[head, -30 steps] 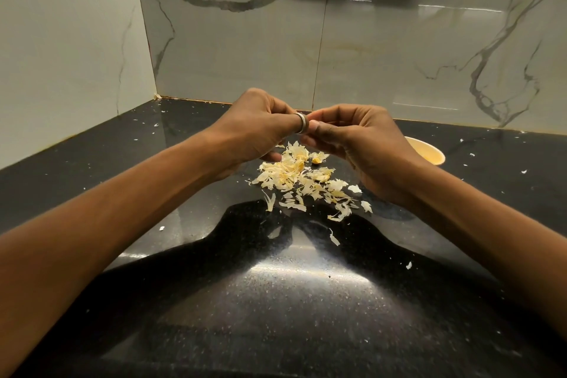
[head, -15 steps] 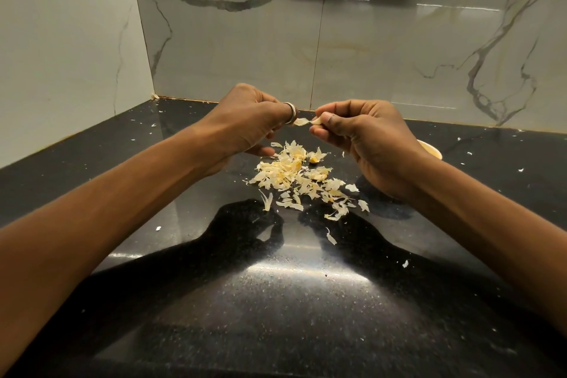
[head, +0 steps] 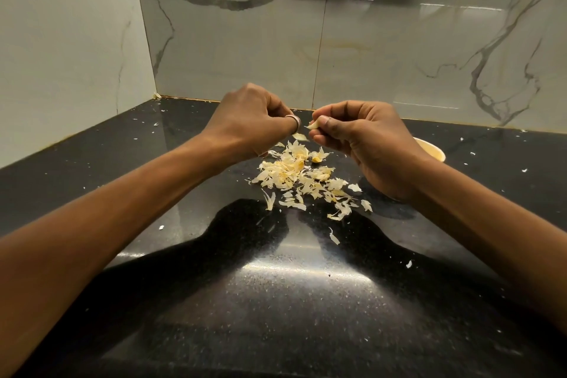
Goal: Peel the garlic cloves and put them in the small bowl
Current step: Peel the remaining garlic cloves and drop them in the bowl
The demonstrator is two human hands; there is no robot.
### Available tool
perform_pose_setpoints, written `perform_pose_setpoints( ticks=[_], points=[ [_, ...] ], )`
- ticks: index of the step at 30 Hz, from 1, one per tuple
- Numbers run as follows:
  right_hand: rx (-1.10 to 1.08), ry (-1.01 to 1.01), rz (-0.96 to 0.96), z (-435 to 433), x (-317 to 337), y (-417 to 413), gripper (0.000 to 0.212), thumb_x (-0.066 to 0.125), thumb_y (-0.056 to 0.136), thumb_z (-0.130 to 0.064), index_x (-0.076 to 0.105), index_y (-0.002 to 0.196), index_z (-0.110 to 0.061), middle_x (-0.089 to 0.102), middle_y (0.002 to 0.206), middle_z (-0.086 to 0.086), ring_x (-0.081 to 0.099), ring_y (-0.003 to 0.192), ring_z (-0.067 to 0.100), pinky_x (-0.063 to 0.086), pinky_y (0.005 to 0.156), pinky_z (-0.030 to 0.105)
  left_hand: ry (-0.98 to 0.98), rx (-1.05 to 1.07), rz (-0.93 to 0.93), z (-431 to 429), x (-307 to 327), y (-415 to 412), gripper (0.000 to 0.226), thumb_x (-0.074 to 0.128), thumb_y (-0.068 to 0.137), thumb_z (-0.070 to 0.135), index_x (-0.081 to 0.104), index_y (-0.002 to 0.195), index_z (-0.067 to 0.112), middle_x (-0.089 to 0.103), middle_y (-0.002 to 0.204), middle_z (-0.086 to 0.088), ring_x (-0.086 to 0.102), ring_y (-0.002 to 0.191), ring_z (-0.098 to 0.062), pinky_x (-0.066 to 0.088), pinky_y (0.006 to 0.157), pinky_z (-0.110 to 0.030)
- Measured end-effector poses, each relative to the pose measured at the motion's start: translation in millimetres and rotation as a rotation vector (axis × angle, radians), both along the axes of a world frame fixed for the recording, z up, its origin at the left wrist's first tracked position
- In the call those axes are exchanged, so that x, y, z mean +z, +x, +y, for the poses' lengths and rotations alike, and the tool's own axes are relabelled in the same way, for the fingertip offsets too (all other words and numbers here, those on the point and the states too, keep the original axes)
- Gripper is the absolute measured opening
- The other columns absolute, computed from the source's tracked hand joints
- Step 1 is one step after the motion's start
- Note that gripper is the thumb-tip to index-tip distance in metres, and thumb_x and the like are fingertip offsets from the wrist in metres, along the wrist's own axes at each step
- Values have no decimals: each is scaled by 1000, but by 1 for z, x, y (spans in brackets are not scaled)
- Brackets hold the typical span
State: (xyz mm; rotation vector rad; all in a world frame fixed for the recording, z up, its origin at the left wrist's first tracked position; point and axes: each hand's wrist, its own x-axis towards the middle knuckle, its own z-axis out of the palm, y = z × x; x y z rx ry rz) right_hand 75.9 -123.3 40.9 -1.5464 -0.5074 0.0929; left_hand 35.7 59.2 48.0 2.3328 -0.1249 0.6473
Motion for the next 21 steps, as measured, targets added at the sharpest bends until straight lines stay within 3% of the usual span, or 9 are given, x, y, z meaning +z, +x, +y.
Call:
perform_pose_setpoints(
  ticks=[4,14,21],
  points=[
    [-3,-6,-12,0,0,1,15,58,96,5,68,107,3,73,89,13,71,83,18,59,77,23,-12,-69,-2,0,0,0,11,71,90,21,77,95,12,72,81,0,70,77,-18,62,61,-30],
    [16,0,-27,2,0,-1,16,58,94,6,68,106,3,73,98,17,70,87,19,60,83,26,-81,-143,-4,-4,-3,-1,10,69,90,15,76,94,10,68,77,-1,68,72,-22,57,52,-23],
    [28,5,-20,3,-1,-3,15,60,93,5,69,104,0,72,97,17,70,86,18,59,79,23,-34,-147,-47,-3,-5,-1,8,70,90,16,76,90,11,70,75,-5,70,69,-29,61,54,-32]
  ],
)
